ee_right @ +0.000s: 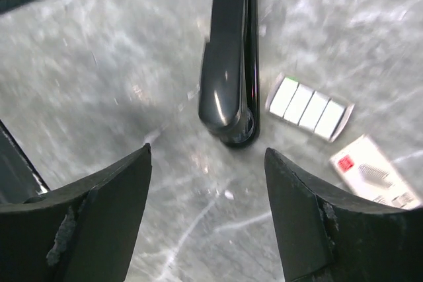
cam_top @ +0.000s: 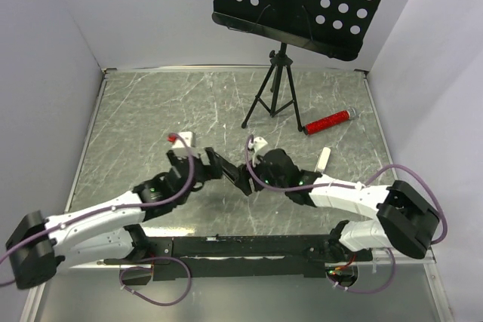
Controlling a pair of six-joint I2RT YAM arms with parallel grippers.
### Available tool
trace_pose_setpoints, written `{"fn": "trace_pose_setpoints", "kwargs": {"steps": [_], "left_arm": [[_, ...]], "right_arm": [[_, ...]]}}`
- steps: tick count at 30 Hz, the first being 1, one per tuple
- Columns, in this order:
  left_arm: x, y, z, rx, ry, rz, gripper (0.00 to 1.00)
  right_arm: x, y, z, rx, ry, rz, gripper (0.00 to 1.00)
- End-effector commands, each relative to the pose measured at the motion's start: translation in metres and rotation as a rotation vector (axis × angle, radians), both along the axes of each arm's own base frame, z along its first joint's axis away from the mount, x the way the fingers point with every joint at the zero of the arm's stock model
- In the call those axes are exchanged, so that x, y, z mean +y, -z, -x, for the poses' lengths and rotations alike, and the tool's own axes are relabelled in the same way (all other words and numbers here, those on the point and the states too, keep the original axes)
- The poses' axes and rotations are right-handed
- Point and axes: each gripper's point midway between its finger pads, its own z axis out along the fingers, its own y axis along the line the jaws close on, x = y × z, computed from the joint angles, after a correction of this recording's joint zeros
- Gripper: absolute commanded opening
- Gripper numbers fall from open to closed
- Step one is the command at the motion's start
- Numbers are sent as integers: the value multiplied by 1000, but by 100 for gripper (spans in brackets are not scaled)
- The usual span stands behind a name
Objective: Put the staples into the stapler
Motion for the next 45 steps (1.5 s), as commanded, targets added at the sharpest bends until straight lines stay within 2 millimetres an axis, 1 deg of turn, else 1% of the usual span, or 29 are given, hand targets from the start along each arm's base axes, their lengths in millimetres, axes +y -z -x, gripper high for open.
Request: {"fn": "trace_pose_setpoints", "kwargs": {"steps": [1,2,3,4,6,8,9,10,11,12,13,14,15,16,17,19,20,21,24,25,27,28,30,31,32,34,36,39,45], "left_arm": [[37,-10,-5,1,-118,75,99],[45,-15,-6,-16,-135,72,99],[56,-30,-8,-59,-177,89,99],[64,-36,-8,-73,-199,83,99],[79,-58,-9,-137,-239,70,100],[89,-70,-8,-177,-251,32,99],[94,-83,-8,-205,-261,41,99],[100,-89,-7,-224,-279,32,100],[106,-97,-6,-248,-284,18,99],[110,-103,-6,-262,-296,18,99],[117,-108,-5,-275,-323,13,99],[122,-113,-3,-291,-329,2,99],[126,-119,-2,-304,-339,-1,99],[130,-123,-1,-315,-349,-4,99],[135,-130,1,-337,-357,-10,99],[140,-139,3,-366,-361,-7,99],[144,-142,6,-381,-361,-17,99],[145,-145,6,-396,-365,-6,100],[146,-138,7,-405,-361,-5,100],[145,-137,7,-403,-359,3,99],[141,-135,7,-406,-337,3,99],[140,-136,7,-408,-330,-1,100],[141,-138,6,-409,-337,-7,99],[142,-138,6,-411,-339,-14,99],[142,-139,7,-412,-337,-8,99],[145,-141,8,-417,-342,4,99],[149,-142,9,-421,-356,10,99],[155,-144,11,-433,-375,28,99],[154,-145,10,-435,-364,40,99]], "right_arm": [[-8,-13,-3,75,51,128,76],[-7,-15,-4,88,54,145,76],[-7,-23,-6,108,61,178,76],[-7,-17,-6,140,62,217,76],[-5,-25,-10,163,72,271,75],[-4,-18,-12,182,75,341,75],[4,-28,-18,166,69,342,75],[1,-16,-13,206,64,411,75],[3,-15,-14,212,62,432,75],[9,-22,-20,206,67,431,74],[6,-10,-17,223,69,495,74],[12,-17,-23,208,72,495,73],[14,-8,-23,224,68,528,73],[11,-6,-23,225,73,563,72],[16,-11,-28,215,79,563,71],[16,-4,-31,211,86,608,67],[19,-8,-33,210,88,614,65],[19,-3,-33,220,87,633,62],[20,2,-34,237,86,671,52],[20,3,-35,233,87,681,43],[19,9,-33,239,81,710,33],[20,11,-32,251,78,711,25],[22,18,-25,282,56,724,19],[24,19,-22,291,46,723,11],[25,20,-18,304,40,719,8],[31,20,-8,339,22,689,3],[30,27,1,378,14,673,3],[21,47,12,426,24,696,2],[1,98,32,509,16,790,0]]}}
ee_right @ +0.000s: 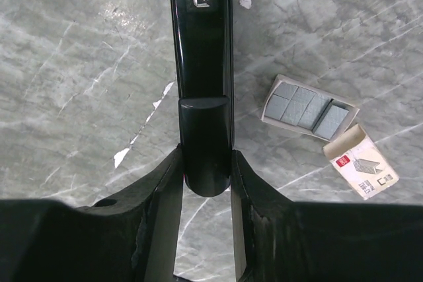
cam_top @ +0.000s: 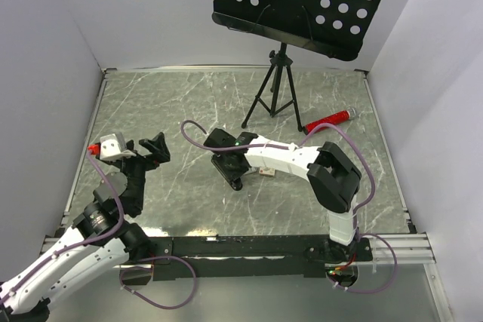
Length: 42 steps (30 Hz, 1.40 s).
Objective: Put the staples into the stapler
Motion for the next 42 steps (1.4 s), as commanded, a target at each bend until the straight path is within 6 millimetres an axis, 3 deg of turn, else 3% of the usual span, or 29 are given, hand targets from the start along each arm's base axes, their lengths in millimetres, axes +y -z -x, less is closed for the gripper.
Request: {"fn": "trace_pose_setpoints", "kwargs": {"steps": [1,4,6,9,10,13,16,21,26,30,38,42], "left_arm": [[-2,-5,-2,-15,10,9,99],[-2,-4,-3,-11,11,9,99],[-2,-5,-4,-14,12,14,99],[-2,-4,-4,-16,14,17,99],[-2,-4,-4,-16,17,17,99],[-2,-4,-5,-15,16,22,99],[-1,-5,-5,-16,16,26,100],[2,-4,-4,-18,7,31,100],[3,-5,-4,-20,9,36,100],[2,-6,-3,-21,15,37,99],[4,-7,-1,-30,12,47,100],[5,-8,-1,-35,13,51,100]], "right_arm": [[-34,71,58,237,-6,162,0],[-38,85,69,265,-2,191,0],[-39,80,71,250,-6,212,0],[-30,48,62,203,-9,194,0],[-19,33,54,173,-10,162,0],[-10,1,37,108,-7,147,12],[-5,-13,29,85,-8,145,28],[2,-16,24,89,2,131,54],[10,-13,11,92,15,116,65],[18,-14,1,83,15,98,63],[14,-13,1,106,32,93,32],[10,-25,-1,85,47,70,13]]}}
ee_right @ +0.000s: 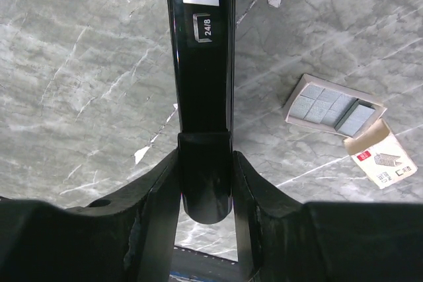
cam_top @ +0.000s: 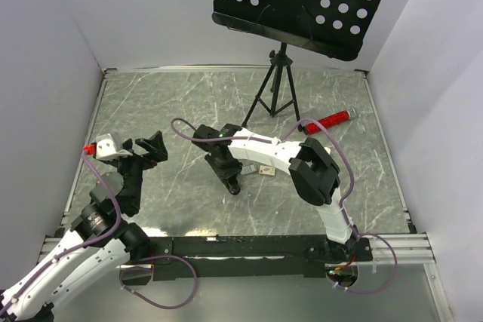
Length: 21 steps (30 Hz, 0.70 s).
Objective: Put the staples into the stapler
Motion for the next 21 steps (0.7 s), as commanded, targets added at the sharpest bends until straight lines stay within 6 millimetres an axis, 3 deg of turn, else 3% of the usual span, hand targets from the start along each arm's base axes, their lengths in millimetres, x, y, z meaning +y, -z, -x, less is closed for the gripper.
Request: {"fn": "trace_pose_setpoints", "kwargs": {"steps": [1,7,8,11,15,16,18,19,21], "left_arm": [[0,-5,1,-19,7,28,99],[2,-5,1,-21,-2,31,99],[2,-5,1,-21,-2,31,99],[1,-5,0,-20,0,33,99],[2,-4,-1,-15,-7,32,99],[2,-4,0,-14,-6,31,99],[3,-4,-1,-16,-10,35,99],[4,-4,0,-16,-13,35,99],[5,-4,0,-17,-16,36,99]], "right_arm": [[-3,-26,-4,-33,30,-39,8],[-19,-79,-7,-108,106,-144,4],[-25,-92,-8,-132,121,-165,3],[-57,-105,-15,-163,221,-152,2],[-108,-95,-22,-171,378,-125,1],[-129,-80,-24,-155,462,-103,1],[-152,-75,-26,-167,564,-117,1],[-168,-59,-19,-152,626,-89,1],[-187,-55,-28,-192,723,-114,1]]}}
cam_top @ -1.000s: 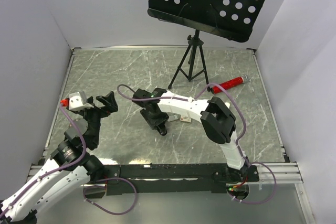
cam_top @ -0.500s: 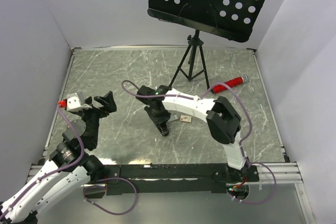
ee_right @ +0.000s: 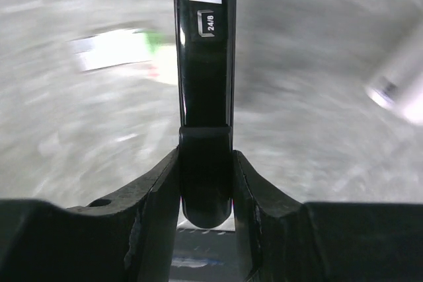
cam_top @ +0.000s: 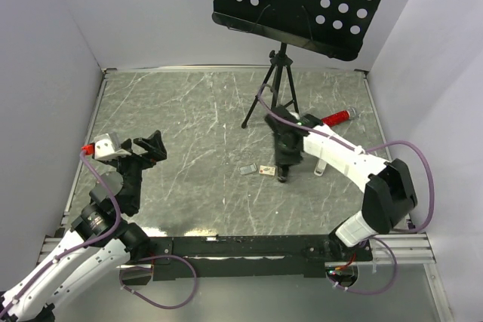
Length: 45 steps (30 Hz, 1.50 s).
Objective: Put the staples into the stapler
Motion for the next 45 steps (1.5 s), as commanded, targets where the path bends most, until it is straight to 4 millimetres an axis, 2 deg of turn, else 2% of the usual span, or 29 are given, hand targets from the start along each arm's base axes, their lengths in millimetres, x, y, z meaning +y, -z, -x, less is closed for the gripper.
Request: {"fn": "trace_pose_setpoints", "kwargs": {"steps": [1,2,5,6,11,14,15,16,17,18,22,23,25,26,27,28,29,31,32,34,35,37,39,43,45], "left_arm": [[2,-4,1,-15,-7,21,99],[3,-3,1,-14,-8,21,99],[2,-5,1,-21,-1,25,99],[2,-5,1,-23,-1,26,99],[2,-4,1,-19,-3,26,99],[3,-4,1,-19,-6,28,99],[4,-5,1,-20,-12,33,99],[5,-5,1,-20,-15,34,99],[6,-4,1,-19,-21,35,99],[7,-5,1,-20,-23,34,99],[14,-7,5,-28,-48,38,99],[17,-7,6,-28,-58,39,99],[23,-10,10,-38,-74,47,99],[26,-11,11,-38,-88,51,100],[28,-12,13,-41,-94,63,99],[32,-18,16,-47,-106,77,99],[36,-21,18,-52,-117,90,100],[44,-32,23,-70,-135,114,99],[46,-36,25,-75,-138,120,100],[54,-47,30,-90,-157,104,99],[56,-52,32,-99,-159,99,99],[64,-63,38,-120,-173,91,99],[69,-74,43,-153,-177,88,99],[79,-93,54,-223,-181,104,99],[81,-100,56,-245,-180,102,99]], "right_arm": [[-47,27,0,-20,255,11,1],[-57,28,-8,-40,307,-4,1],[-74,45,-9,-36,381,19,1],[-79,46,-15,-50,412,13,1],[-94,65,-27,-33,488,42,4],[-95,69,-33,-33,500,30,15],[-93,66,-35,-37,497,22,27],[-91,63,-37,-44,499,5,33],[-89,57,-39,-63,500,-14,39],[-88,52,-40,-78,499,-29,49],[-89,18,-46,-197,509,-101,66],[-92,-1,-47,-265,512,-124,72],[-99,-25,-48,-347,515,-137,78],[-108,-48,-46,-429,529,-149,82],[-114,-59,-43,-471,525,-141,85],[-120,-72,-40,-515,530,-141,88],[-129,-95,-34,-596,541,-161,94],[-148,-116,-24,-693,556,-127,100],[-155,-137,-13,-776,559,-159,100],[-170,-153,-2,-871,564,-146,100],[-177,-169,11,-945,572,-184,100],[-191,-184,28,-1049,571,-196,100],[-197,-189,39,-1103,561,-197,100],[-202,-180,56,-1165,528,-226,100],[-202,-173,58,-1159,530,-231,100]]}}
